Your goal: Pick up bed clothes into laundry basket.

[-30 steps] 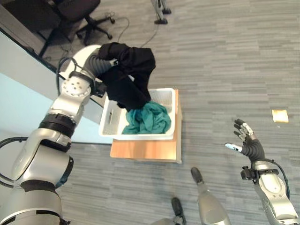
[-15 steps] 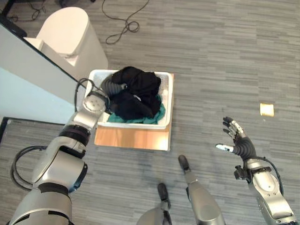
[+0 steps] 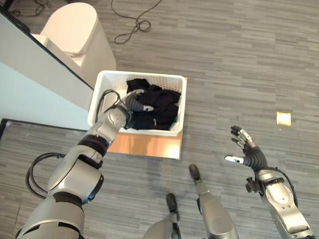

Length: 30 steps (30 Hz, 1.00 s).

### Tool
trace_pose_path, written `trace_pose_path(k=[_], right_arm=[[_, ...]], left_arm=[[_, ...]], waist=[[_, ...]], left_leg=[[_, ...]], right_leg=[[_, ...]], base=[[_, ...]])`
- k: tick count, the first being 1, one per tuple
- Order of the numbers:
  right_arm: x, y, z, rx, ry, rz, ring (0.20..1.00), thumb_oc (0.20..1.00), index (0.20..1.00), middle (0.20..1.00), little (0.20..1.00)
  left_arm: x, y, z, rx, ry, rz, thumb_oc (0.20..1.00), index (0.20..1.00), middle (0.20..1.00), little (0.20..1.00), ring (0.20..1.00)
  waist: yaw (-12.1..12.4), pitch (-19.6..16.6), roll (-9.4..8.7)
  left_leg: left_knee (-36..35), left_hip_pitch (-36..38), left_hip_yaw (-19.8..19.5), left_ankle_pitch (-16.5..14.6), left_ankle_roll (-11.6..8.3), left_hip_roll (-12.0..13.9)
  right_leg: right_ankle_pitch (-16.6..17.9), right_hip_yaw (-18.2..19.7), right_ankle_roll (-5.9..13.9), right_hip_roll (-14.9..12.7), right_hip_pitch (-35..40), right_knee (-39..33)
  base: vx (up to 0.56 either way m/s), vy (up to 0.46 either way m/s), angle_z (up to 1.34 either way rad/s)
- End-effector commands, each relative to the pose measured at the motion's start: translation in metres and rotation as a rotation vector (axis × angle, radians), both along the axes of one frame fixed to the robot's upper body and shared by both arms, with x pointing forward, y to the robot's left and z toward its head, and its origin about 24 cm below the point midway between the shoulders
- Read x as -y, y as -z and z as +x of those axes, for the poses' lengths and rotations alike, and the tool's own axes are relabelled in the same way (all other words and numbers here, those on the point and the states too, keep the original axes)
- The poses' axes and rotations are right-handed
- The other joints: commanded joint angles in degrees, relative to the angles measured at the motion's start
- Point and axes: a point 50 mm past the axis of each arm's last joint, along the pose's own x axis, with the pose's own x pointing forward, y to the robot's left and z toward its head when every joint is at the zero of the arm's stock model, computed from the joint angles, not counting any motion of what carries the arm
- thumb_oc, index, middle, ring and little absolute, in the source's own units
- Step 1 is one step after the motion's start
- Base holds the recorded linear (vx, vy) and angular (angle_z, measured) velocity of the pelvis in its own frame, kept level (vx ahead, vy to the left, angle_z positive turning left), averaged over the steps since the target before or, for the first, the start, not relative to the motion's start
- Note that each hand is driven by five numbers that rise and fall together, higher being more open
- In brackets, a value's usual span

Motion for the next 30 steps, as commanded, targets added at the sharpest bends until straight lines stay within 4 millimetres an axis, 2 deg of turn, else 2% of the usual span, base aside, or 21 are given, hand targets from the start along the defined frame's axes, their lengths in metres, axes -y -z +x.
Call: trace_pose_path(k=[1, 4, 5, 7, 9, 10, 11, 12, 14, 15, 17, 22, 23, 25, 26, 28, 29, 30], right_arm=[[0.013, -0.023, -0.008, 0.109, -0.002, -0.041, 1.0, 1.0, 1.0, 1.0, 1.0], [0.018, -0.024, -0.007, 0.109, 0.008, -0.064, 1.0, 1.0, 1.0, 1.0, 1.0], [0.02, -0.025, -0.007, 0.114, 0.012, -0.08, 1.0, 1.0, 1.0, 1.0, 1.0], [0.021, -0.026, -0.007, 0.116, 0.013, -0.092, 1.0, 1.0, 1.0, 1.0, 1.0], [0.024, -0.028, -0.007, 0.124, 0.029, -0.105, 1.0, 1.0, 1.0, 1.0, 1.0], [0.029, -0.027, -0.007, 0.124, 0.059, -0.097, 1.0, 1.0, 1.0, 1.0, 1.0], [0.028, -0.027, -0.007, 0.122, 0.051, -0.103, 1.0, 1.0, 1.0, 1.0, 1.0], [0.031, -0.024, -0.008, 0.113, 0.073, -0.08, 1.0, 1.0, 1.0, 1.0, 1.0], [0.032, -0.017, -0.01, 0.082, 0.081, -0.067, 1.0, 1.0, 1.0, 1.0, 1.0], [0.035, -0.012, -0.012, 0.061, 0.102, -0.051, 1.0, 1.0, 1.0, 1.0, 1.0], [0.034, -0.005, -0.014, 0.022, 0.101, -0.047, 1.0, 1.0, 1.0, 1.0, 1.0], [0.033, 0.005, -0.018, -0.037, 0.09, -0.026, 1.0, 1.0, 1.0, 1.0, 1.0], [0.031, 0.009, -0.016, -0.054, 0.08, -0.012, 1.0, 1.0, 1.0, 1.0, 1.0], [0.029, 0.012, -0.015, -0.068, 0.075, 0.001, 1.0, 1.0, 1.0, 1.0, 1.0], [0.029, 0.012, -0.015, -0.069, 0.073, 0.0, 1.0, 1.0, 1.0, 1.0, 1.0], [0.028, 0.012, -0.013, -0.071, 0.07, 0.008, 1.0, 1.0, 1.0, 1.0, 1.0], [0.025, 0.011, -0.007, -0.067, 0.057, 0.012, 1.0, 1.0, 1.0, 1.0, 1.0], [0.025, 0.011, -0.006, -0.065, 0.057, 0.012, 1.0, 1.0, 1.0, 1.0, 1.0]], left_arm=[[-0.001, -0.06, 0.002, 0.17, 0.038, -0.015, 1.0, 1.0, 1.0, 1.0, 1.0], [-0.006, -0.073, -0.013, 0.217, 0.108, -0.032, 1.0, 1.0, 1.0, 1.0, 1.0], [-0.013, -0.077, -0.024, 0.226, 0.135, -0.039, 1.0, 1.0, 1.0, 1.0, 1.0], [-0.019, -0.076, -0.028, 0.223, 0.136, -0.052, 1.0, 1.0, 1.0, 1.0, 1.0], [-0.031, -0.075, -0.04, 0.241, 0.139, -0.125, 1.0, 1.0, 1.0, 1.0, 1.0], [-0.045, -0.071, -0.055, 0.277, 0.128, -0.23, 1.0, 1.0, 1.0, 1.0, 1.0], [-0.048, -0.068, -0.057, 0.275, 0.12, -0.236, 1.0, 1.0, 1.0, 1.0, 1.0], [-0.058, -0.065, -0.067, 0.321, 0.095, -0.343, 1.0, 1.0, 1.0, 1.0, 1.0], [-0.076, -0.037, -0.09, 0.331, 0.03, -0.459, 1.0, 1.0, 1.0, 1.0, 1.0], [-0.082, -0.024, -0.102, 0.356, -0.006, -0.553, 1.0, 1.0, 1.0, 1.0, 1.0], [-0.09, 0.014, -0.13, 0.332, -0.092, -0.692, 1.0, 1.0, 1.0, 1.0, 1.0], [-0.083, 0.101, -0.19, 0.136, -0.273, -0.982, 1.0, 1.0, 1.0, 1.0, 1.0], [-0.08, 0.124, -0.205, 0.084, -0.343, -1.061, 1.0, 1.0, 1.0, 1.0, 1.0], [-0.076, 0.147, -0.22, 0.055, -0.442, -1.184, 1.0, 1.0, 1.0, 1.0, 1.0], [-0.076, 0.148, -0.22, 0.055, -0.443, -1.185, 1.0, 1.0, 1.0, 1.0, 1.0], [-0.079, 0.155, -0.232, 0.061, -0.513, -1.21, 1.0, 1.0, 1.0, 1.0, 1.0], [-0.086, 0.156, -0.237, 0.1, -0.569, -1.232, 1.0, 1.0, 1.0, 1.0, 1.0], [-0.086, 0.156, -0.237, 0.102, -0.569, -1.232, 1.0, 1.0, 1.0, 1.0, 1.0]], waist=[[1.4, -5.2, 2.84], [3.0, -8.1, 3.82], [3.9, -9.6, 4.06], [4.3, -10.3, 4.09], [5.3, -11.5, 4.06], [6.8, -12.6, 3.54], [6.4, -12.7, 3.83], [7.7, -13.2, 3.02], [8.3, -14.2, 2.81], [9.6, -14.5, 2.06], [10.1, -15.3, 1.64], [12.5, -16.1, 0.59], [13.6, -16.0, 0.31], [15.3, -15.8, -0.32], [15.1, -15.8, -0.26], [16.4, -15.7, -0.8], [18.5, -15.4, -1.4], [18.4, -15.3, -1.45]], left_leg=[[0.3, -3.8, -1.2, 4.9, -2.92, 3.1], [0.3, -2.3, -2.0, 4.7, -2.93, 3.0], [0.3, -1.2, -2.6, 4.5, -2.92, 3.0], [0.3, -0.6, -2.9, 4.4, -2.92, 3.0], [0.3, 0.3, -3.6, 4.3, -2.9, 3.0], [0.3, 1.0, -4.2, 4.2, -2.9, 3.0], [0.3, 1.1, -4.3, 4.1, -2.89, 3.0], [0.3, 1.4, -4.6, 4.2, -2.91, 3.0], [0.3, 2.1, -5.0, 3.9, -2.81, 3.0], [0.3, 2.3, -5.3, 3.9, -2.73, 3.0], [0.3, 3.0, -5.8, 3.6, -2.53, 3.1], [0.3, 3.9, -7.5, 3.3, -1.81, 2.8], [0.3, 3.9, -8.7, 3.5, -1.46, 2.7], [0.4, 3.9, -10.0, 3.6, -1.18, 2.4], [0.4, 4.0, -10.1, 3.6, -1.17, 2.3], [1.0, 4.0, -11.3, 3.3, -0.8, 2.2], [2.8, 3.4, -12.7, 2.6, -0.4, 1.8], [3.1, 3.3, -12.8, 2.4, -0.38, 1.7]], right_leg=[[-6.3, -0.5, 7.01, -3.6, 5.7, 1.2], [-6.8, -1.6, 6.89, -4.0, 7.6, 1.0], [-7.3, -2.4, 6.68, -4.2, 9.1, 1.0], [-7.6, -2.7, 6.52, -4.1, 9.9, 1.0], [-8.1, -3.2, 6.31, -4.2, 11.1, 1.0], [-8.6, -3.9, 6.06, -4.2, 12.1, 1.1], [-8.6, -3.9, 6.06, -4.2, 12.2, 1.1], [-8.8, -4.2, 5.85, -4.2, 12.7, 1.1], [-9.3, -4.5, 5.55, -4.2, 13.5, 1.1], [-9.5, -4.8, 5.33, -4.1, 13.8, 1.1], [-10.0, -5.0, 4.96, -4.0, 14.7, 1.3], [-11.0, -5.9, 4.03, -4.3, 16.4, 1.8], [-11.6, -6.6, 3.78, -4.5, 16.5, 2.6], [-11.8, -7.5, 3.64, -4.9, 16.9, 2.8], [-11.8, -7.6, 3.65, -5.0, 17.0, 2.8], [-12.2, -8.7, 3.66, -5.4, 17.7, 3.0], [-12.8, -9.6, 3.74, -6.0, 17.9, 4.2], [-12.9, -9.7, 3.77, -6.1, 17.9, 4.4]], base=[[0.09, -0.03, 0.1], [0.09, -0.047, 0.12], [0.11, -0.048, 0.14], [0.06, -0.029, 0.22], [0.06, -0.035, 0.21], [0.06, -0.039, 0.15], [0.05, -0.04, 0.13], [0.03, -0.019, 0.11], [0.03, -0.029, 0.09], [0.04, -0.028, 0.11], [0.04, -0.021, 0.1], [0.03, -0.002, 0.1], [0.0, 0.011, 0.31], [0.0, 0.017, 0.39], [0.01, 0.008, 0.3], [0.0, 0.01, 0.38], [-0.01, 0.02, 0.34], [-0.03, 0.027, 0.23]])
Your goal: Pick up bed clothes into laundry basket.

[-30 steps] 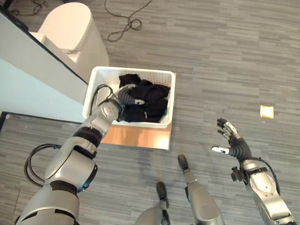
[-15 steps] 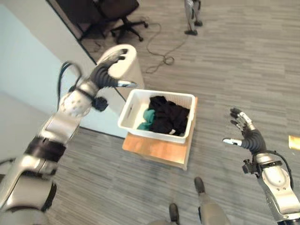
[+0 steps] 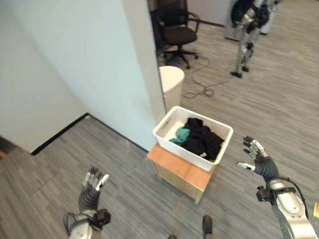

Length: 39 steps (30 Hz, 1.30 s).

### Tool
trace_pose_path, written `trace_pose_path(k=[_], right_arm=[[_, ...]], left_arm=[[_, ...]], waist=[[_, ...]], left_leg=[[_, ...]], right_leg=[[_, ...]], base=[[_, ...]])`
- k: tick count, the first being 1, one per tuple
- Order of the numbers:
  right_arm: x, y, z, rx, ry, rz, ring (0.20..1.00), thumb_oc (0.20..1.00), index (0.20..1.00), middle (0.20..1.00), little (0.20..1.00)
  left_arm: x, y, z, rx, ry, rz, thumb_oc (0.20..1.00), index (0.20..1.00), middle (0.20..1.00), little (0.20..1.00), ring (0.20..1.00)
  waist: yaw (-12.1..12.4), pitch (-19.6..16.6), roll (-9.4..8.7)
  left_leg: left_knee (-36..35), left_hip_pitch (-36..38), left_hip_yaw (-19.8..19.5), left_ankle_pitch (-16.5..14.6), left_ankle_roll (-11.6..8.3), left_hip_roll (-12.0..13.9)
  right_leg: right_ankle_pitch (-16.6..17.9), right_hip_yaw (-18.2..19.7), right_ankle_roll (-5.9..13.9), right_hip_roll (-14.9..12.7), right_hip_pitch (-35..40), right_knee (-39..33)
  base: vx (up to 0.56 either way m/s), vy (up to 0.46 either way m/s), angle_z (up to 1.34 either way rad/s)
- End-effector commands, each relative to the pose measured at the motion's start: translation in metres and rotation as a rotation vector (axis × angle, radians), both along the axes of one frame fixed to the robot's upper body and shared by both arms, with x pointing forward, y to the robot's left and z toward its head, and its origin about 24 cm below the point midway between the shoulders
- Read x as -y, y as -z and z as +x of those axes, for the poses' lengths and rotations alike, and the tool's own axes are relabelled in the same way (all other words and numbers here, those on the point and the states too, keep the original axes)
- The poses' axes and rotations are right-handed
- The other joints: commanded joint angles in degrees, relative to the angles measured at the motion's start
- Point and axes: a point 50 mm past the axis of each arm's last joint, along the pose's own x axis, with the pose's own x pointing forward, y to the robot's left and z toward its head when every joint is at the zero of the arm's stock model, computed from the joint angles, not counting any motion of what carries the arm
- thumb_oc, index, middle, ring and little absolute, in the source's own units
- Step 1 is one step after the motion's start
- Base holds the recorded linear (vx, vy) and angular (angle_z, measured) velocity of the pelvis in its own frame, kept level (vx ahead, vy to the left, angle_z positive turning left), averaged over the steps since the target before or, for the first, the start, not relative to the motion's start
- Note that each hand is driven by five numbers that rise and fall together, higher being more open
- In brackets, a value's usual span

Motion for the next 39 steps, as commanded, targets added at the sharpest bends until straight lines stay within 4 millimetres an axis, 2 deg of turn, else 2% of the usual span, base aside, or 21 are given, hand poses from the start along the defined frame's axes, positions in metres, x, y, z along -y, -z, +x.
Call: trace_pose_path(k=[1, 3, 5, 6, 7, 8, 9, 10, 12, 14, 15, 17, 21, 22, 24, 26, 27, 29, 31, 33, 39], right_arm=[[-0.007, -0.02, 0.015, 0.101, -0.047, -0.001, 1.0, 1.0, 1.0, 1.0, 1.0], [-0.011, -0.023, 0.022, 0.117, -0.056, -0.003, 1.0, 1.0, 1.0, 1.0, 1.0], [-0.023, -0.031, 0.031, 0.168, -0.069, 0.022, 1.0, 1.0, 1.0, 1.0, 1.0], [-0.026, -0.033, 0.031, 0.18, -0.063, 0.045, 1.0, 1.0, 1.0, 1.0, 1.0], [-0.025, -0.033, 0.031, 0.182, -0.063, 0.045, 1.0, 1.0, 1.0, 1.0, 1.0], [-0.024, -0.033, 0.03, 0.187, -0.05, 0.047, 1.0, 1.0, 1.0, 1.0, 1.0], [-0.019, -0.034, 0.027, 0.186, -0.036, 0.027, 1.0, 1.0, 1.0, 1.0, 1.0], [-0.019, -0.033, 0.027, 0.186, -0.035, 0.027, 1.0, 1.0, 1.0, 1.0, 1.0], [-0.003, -0.03, 0.02, 0.166, 0.019, 0.008, 1.0, 1.0, 1.0, 1.0, 1.0], [-0.003, -0.03, 0.02, 0.166, 0.02, 0.007, 1.0, 1.0, 1.0, 1.0, 1.0], [0.01, -0.031, 0.014, 0.17, 0.066, -0.004, 1.0, 1.0, 1.0, 1.0, 1.0], [0.009, -0.031, 0.012, 0.165, 0.064, 0.01, 1.0, 1.0, 1.0, 1.0, 1.0], [0.02, -0.029, 0.008, 0.146, 0.076, 0.027, 1.0, 1.0, 1.0, 1.0, 1.0], [0.023, -0.028, 0.008, 0.138, 0.087, 0.015, 1.0, 1.0, 1.0, 1.0, 1.0], [0.025, -0.033, 0.012, 0.152, 0.094, -0.001, 1.0, 1.0, 1.0, 1.0, 1.0], [0.026, -0.028, 0.01, 0.131, 0.11, 0.007, 1.0, 1.0, 1.0, 1.0, 1.0], [0.026, -0.028, 0.01, 0.131, 0.11, 0.007, 1.0, 1.0, 1.0, 1.0, 1.0], [0.034, -0.015, -0.003, 0.094, 0.187, 0.047, 1.0, 1.0, 1.0, 1.0, 1.0], [0.032, -0.007, -0.01, 0.07, 0.203, 0.078, 1.0, 1.0, 1.0, 1.0, 1.0], [0.026, 0.002, -0.012, 0.027, 0.174, 0.083, 1.0, 1.0, 1.0, 1.0, 1.0], [0.007, 0.006, -0.004, -0.004, 0.064, 0.105, 1.0, 1.0, 1.0, 1.0, 1.0]], left_arm=[[-0.027, -0.042, 0.029, 0.196, -0.042, 0.11, 1.0, 1.0, 1.0, 1.0, 1.0], [-0.036, -0.052, 0.029, 0.196, -0.059, 0.203, 1.0, 1.0, 1.0, 1.0, 1.0], [-0.039, -0.063, 0.035, 0.235, -0.09, 0.242, 1.0, 1.0, 1.0, 1.0, 1.0], [-0.037, -0.069, 0.041, 0.26, -0.082, 0.242, 1.0, 1.0, 1.0, 1.0, 1.0], [-0.037, -0.069, 0.042, 0.262, -0.082, 0.241, 1.0, 1.0, 1.0, 1.0, 1.0], [-0.03, -0.07, 0.048, 0.274, -0.05, 0.235, 1.0, 1.0, 1.0, 1.0, 1.0], [-0.019, -0.075, 0.057, 0.297, 0.019, 0.245, 1.0, 1.0, 1.0, 1.0, 1.0], [-0.019, -0.074, 0.057, 0.296, 0.021, 0.245, 1.0, 1.0, 1.0, 1.0, 1.0], [-0.006, -0.083, 0.066, 0.334, 0.103, 0.284, 1.0, 1.0, 1.0, 1.0, 1.0], [-0.005, -0.083, 0.066, 0.335, 0.104, 0.283, 1.0, 1.0, 1.0, 1.0, 1.0], [-0.001, -0.09, 0.076, 0.377, 0.101, 0.283, 1.0, 1.0, 1.0, 1.0, 1.0], [0.005, -0.084, 0.073, 0.357, 0.11, 0.266, 1.0, 1.0, 1.0, 1.0, 1.0], [0.009, -0.069, 0.055, 0.319, 0.084, 0.175, 1.0, 1.0, 1.0, 1.0, 1.0], [0.011, -0.066, 0.055, 0.312, 0.093, 0.153, 1.0, 1.0, 1.0, 1.0, 1.0], [0.014, -0.062, 0.06, 0.305, 0.108, 0.118, 1.0, 1.0, 1.0, 1.0, 1.0], [0.02, -0.057, 0.061, 0.291, 0.131, 0.075, 1.0, 1.0, 1.0, 1.0, 1.0], [0.02, -0.057, 0.061, 0.291, 0.131, 0.075, 1.0, 1.0, 1.0, 1.0, 1.0], [0.022, -0.058, 0.063, 0.286, 0.162, 0.106, 1.0, 1.0, 1.0, 1.0, 1.0], [0.025, -0.062, 0.068, 0.307, 0.171, 0.101, 1.0, 1.0, 1.0, 1.0, 1.0], [0.024, -0.068, 0.067, 0.328, 0.164, 0.126, 1.0, 1.0, 1.0, 1.0, 1.0], [0.013, -0.063, 0.055, 0.295, 0.11, 0.165, 1.0, 1.0, 1.0, 1.0, 1.0]], waist=[[0.8, -0.7, -0.83], [3.1, 0.0, -0.68], [4.2, 1.3, 0.09], [3.6, 2.1, 0.39], [3.7, 2.0, 0.33], [2.4, 2.1, 0.42], [0.9, 1.8, -0.01], [0.9, 1.7, 0.08], [-0.7, 1.1, -0.12], [-0.7, 1.0, 0.01], [-1.3, 1.0, -1.05], [-1.1, 1.2, -1.78], [-0.2, 1.4, -2.93], [-0.5, 2.1, -3.22], [-3.4, 3.8, -4.25], [-4.3, 3.8, -4.79], [-4.4, 3.7, -4.82], [-7.2, 2.0, -4.51], [-8.4, 0.4, -2.73], [-8.5, -1.1, -1.81], [-7.1, -1.0, -2.13]], left_leg=[[4.0, -4.5, -2.7, 2.4, 0.0, -0.3], [5.3, -4.9, -4.6, 2.0, 0.9, -1.1], [6.4, -4.0, -7.8, 1.9, 2.79, -2.4], [6.8, -3.6, -10.3, 2.1, 3.12, -2.9], [6.8, -3.9, -10.3, 2.4, 3.1, -3.0], [6.9, -3.7, -13.3, 2.7, 2.76, -3.1], [6.9, -3.6, -17.4, 3.0, 1.91, -3.8], [6.9, -3.6, -17.5, 2.9, 1.89, -3.7], [8.1, -4.4, -24.8, 2.8, 0.79, -4.9], [8.2, -4.7, -24.9, 3.1, 0.7, -4.9], [8.8, -5.6, -27.6, 3.9, -0.98, -5.8], [9.1, -7.2, -28.8, 4.0, -2.39, -5.8], [11.6, -10.6, -29.3, 5.5, -4.99, -4.7], [13.2, -12.3, -28.4, 5.6, -4.85, -5.0], [18.3, -14.4, -5.4, 2.4, -2.12, -0.1], [23.7, -12.6, 2.4, -1.0, -1.69, 1.6], [23.8, -13.0, 2.3, -0.8, -1.71, 1.5], [22.5, -8.9, 10.6, -1.5, -2.07, 5.8], [11.5, -5.1, 12.0, -1.3, -2.41, 6.0], [4.3, -3.3, 9.0, 1.6, -2.2, 5.0], [3.0, -2.9, 8.6, 2.2, -1.28, 3.5]], right_leg=[[-8.2, -0.2, 3.96, -5.4, 5.7, 6.1], [-9.5, -1.7, 4.15, -6.2, 4.5, 12.4], [-4.5, -2.9, 4.32, -8.1, -1.7, 29.6], [-3.6, 1.1, 4.19, -7.2, -4.7, 37.1], [-3.4, 1.2, 4.21, -7.3, -5.1, 37.2], [-4.0, 5.5, 3.74, -4.0, -6.9, 38.6], [-7.1, 11.9, 2.73, 0.6, -6.8, 35.2], [-7.2, 11.7, 2.66, 0.6, -6.7, 35.0], [-13.7, 23.2, 2.21, 4.7, -4.1, 26.7], [-13.1, 23.1, 2.38, 4.6, -4.0, 26.1], [-14.1, 27.2, 1.5, 6.2, -2.3, 19.0], [-13.2, 24.3, 1.73, 4.2, 0.2, 15.1], [-10.9, 20.5, 0.41, 4.1, 3.8, 9.2], [-10.8, 20.4, -0.18, 4.0, 4.2, 9.1], [-10.6, 13.7, -0.86, 2.5, 3.2, 10.3], [-10.6, 8.7, -1.0, 0.9, 2.6, 10.2], [-10.4, 8.6, -0.99, 0.9, 2.4, 10.1], [-10.6, 2.2, -0.36, -1.1, 1.5, 10.6], [-11.1, -1.0, 0.74, -1.4, 2.3, 10.2], [-10.8, -3.3, 1.07, -1.9, 2.5, 9.9], [-10.0, -3.2, 1.96, -2.9, 2.1, 10.3]], base=[[-0.03, 0.038, 0.17], [-0.05, 0.109, 0.35], [-0.03, 0.145, 0.74], [-0.03, 0.05, 1.03], [-0.01, -0.021, 1.01], [0.06, -0.082, 0.98], [0.09, -0.087, 1.16], [0.16, -0.15, 1.45], [0.16, -0.14, 1.77], [0.04, -0.083, 1.63], [0.0, -0.245, 1.29], [-0.05, -0.343, 1.64], [-0.01, -0.34, 1.05], [-0.16, -0.292, 1.22], [-0.27, -0.229, 1.93], [-0.22, -0.096, 1.37], [-0.19, -0.038, 1.3], [-0.16, 0.035, 1.36], [-0.02, 0.095, 1.65], [0.02, 0.122, 1.27], [-0.01, 0.079, 0.06]])
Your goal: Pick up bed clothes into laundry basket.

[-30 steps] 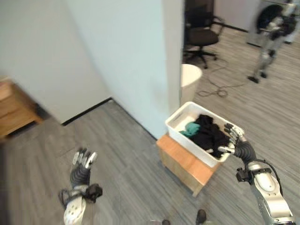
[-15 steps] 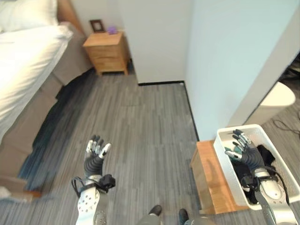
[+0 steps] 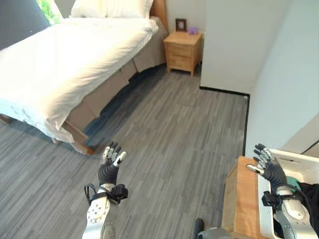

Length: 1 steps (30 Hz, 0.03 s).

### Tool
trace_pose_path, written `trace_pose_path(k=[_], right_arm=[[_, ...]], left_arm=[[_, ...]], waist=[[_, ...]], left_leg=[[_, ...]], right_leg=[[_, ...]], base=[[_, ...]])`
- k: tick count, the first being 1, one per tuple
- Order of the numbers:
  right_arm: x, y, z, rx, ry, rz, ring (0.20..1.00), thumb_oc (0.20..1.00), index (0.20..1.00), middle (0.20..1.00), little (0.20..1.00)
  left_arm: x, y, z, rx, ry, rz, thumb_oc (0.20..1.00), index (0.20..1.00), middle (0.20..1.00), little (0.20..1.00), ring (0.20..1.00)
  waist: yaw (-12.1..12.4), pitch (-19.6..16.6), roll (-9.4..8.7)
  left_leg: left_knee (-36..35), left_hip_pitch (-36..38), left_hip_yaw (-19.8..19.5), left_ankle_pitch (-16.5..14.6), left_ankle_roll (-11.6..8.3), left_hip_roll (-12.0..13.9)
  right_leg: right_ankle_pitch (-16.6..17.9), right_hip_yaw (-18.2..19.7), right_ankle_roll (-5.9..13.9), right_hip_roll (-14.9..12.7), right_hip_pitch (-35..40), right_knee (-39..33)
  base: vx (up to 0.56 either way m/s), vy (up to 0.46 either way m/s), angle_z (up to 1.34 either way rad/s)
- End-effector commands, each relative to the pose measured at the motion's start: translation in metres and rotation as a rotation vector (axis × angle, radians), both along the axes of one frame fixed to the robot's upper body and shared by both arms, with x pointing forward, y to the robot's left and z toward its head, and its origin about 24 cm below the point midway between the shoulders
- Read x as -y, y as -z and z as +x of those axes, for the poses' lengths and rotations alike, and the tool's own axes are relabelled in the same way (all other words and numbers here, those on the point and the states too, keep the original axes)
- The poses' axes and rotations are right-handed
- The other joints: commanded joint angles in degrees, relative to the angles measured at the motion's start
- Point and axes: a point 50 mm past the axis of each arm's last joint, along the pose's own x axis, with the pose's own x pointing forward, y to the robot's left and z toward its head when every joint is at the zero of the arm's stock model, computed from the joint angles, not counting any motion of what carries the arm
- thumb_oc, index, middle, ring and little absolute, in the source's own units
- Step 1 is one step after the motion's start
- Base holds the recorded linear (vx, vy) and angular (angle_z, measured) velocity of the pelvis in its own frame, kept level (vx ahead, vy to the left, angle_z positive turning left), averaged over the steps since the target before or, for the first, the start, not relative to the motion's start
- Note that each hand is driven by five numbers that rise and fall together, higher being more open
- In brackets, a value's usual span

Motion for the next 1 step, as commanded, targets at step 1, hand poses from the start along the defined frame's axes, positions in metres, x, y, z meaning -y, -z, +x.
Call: trace_pose_path(k=[1], right_arm=[[-0.0098, -0.0112, 0.0105, 0.068, -0.066, 0.038, 1.0, 1.0, 1.0, 1.0, 1.0]], left_arm=[[-0.0239, -0.02, -0.0082, 0.094, -0.081, 0.094, 1.0, 1.0, 1.0, 1.0, 1.0]], waist=[[1.6, -2.2, -2.55]], left_leg=[[-1.0, -1.4, -2.5, 3.7, 0.73, -1.2]], right_leg=[[0.2, 6.3, 4.09, -6.0, 6.2, -2.9]], base=[[-0.03, 0.056, 0.15]])
